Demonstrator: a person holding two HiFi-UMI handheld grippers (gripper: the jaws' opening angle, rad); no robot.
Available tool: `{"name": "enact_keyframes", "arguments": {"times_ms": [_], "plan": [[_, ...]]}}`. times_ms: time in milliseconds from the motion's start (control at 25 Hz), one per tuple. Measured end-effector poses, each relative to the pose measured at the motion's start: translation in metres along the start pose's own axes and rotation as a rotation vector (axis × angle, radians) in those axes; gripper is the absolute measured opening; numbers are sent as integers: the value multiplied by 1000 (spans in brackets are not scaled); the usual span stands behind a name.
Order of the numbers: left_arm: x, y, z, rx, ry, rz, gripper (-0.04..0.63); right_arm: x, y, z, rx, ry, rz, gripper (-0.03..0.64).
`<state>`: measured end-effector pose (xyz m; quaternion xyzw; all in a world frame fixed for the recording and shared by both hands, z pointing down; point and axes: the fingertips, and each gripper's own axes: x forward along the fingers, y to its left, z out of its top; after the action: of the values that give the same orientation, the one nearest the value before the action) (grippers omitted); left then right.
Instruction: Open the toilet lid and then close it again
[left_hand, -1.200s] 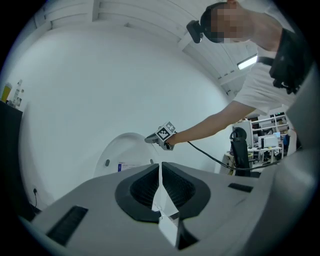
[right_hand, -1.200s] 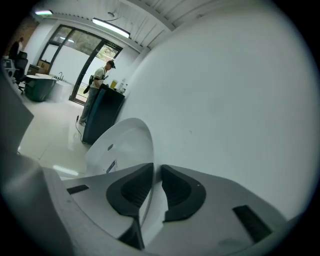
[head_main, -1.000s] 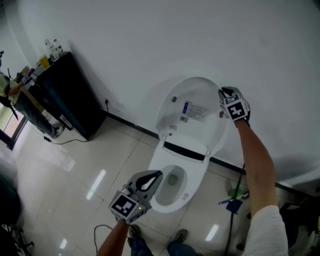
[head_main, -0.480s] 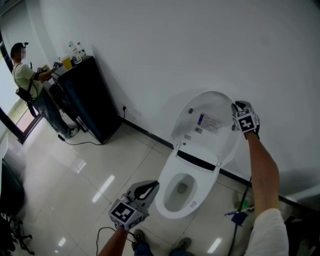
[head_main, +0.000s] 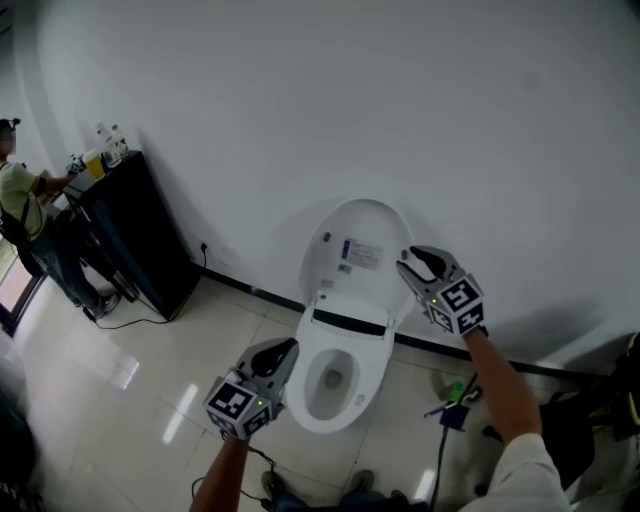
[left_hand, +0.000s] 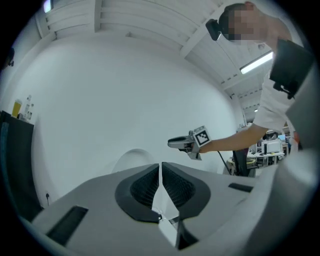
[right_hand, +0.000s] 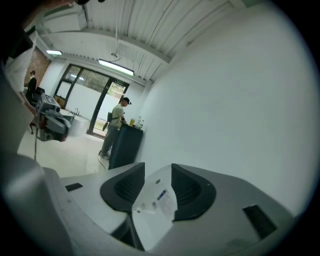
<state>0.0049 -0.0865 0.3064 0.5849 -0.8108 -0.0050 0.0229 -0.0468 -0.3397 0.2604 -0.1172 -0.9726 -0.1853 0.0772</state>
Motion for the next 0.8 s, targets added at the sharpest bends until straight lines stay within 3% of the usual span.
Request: {"name": "enact_keyframes", "arguments": {"times_ms": [320, 560, 800], "plan": [[-37, -34, 43, 61, -6, -90, 6, -115, 155, 5, 257, -65, 41, 164], [-56, -66, 14, 24, 45, -145, 6, -152, 221, -7, 397, -88, 21, 164], [-60, -86, -11, -20, 72, -174, 6, -170, 250, -28, 424, -60, -8, 164]]}}
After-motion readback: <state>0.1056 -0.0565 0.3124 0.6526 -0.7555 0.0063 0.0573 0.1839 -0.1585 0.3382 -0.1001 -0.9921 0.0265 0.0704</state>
